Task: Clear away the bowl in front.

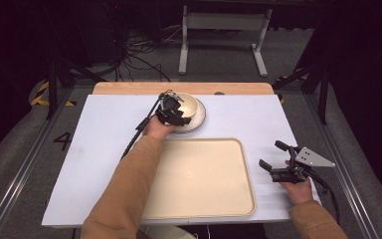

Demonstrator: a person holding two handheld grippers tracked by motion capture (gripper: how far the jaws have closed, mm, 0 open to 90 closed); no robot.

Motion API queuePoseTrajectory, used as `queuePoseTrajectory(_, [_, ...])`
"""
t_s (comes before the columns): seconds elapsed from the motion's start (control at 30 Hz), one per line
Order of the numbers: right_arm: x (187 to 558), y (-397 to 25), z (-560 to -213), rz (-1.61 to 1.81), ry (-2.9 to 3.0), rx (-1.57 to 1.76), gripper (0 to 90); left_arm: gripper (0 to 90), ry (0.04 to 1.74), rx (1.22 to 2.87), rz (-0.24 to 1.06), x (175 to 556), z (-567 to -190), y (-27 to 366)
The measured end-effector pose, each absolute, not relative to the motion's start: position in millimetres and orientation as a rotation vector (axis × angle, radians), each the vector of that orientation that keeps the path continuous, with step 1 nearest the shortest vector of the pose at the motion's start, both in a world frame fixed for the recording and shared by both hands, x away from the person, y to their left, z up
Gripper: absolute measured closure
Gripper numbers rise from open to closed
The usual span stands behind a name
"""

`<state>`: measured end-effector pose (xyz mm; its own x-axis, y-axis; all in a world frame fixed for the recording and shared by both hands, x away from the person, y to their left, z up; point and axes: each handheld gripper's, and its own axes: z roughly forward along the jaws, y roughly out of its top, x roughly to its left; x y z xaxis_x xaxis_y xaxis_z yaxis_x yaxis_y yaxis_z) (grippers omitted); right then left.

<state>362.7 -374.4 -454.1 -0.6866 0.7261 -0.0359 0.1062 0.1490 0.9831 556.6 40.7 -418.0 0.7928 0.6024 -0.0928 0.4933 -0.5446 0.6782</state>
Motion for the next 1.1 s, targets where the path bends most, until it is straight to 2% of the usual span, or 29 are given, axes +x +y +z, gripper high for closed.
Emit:
queuePoseTrajectory(0.33, [362, -374, -454, 1.574, 1.911, 0.792, 2.0, 59.9, 0.781, 2.331, 0.252, 558, -417, 27])
queuePoseTrajectory(0.53, [362, -375, -454, 1.583, 1.903, 0.788, 1.9, 60.7, 0.789, 2.320, 0.285, 558, -418, 24])
queuePoseTrajectory(0.77, [362, -375, -454, 1.582, 1.905, 0.786, 2.0, 74.0, 0.762, 2.331, 0.303, 557, -417, 20])
queuePoseTrajectory(0.9, [362, -375, -454, 1.582, 1.904, 0.786, 2.0, 77.9, 0.753, 2.356, 0.276, 560, -416, 18])
queuePoseTrajectory(1.1, [362, -375, -454, 1.585, 1.903, 0.786, 2.0, 81.7, 0.695, 2.396, 0.361, 558, -414, 13])
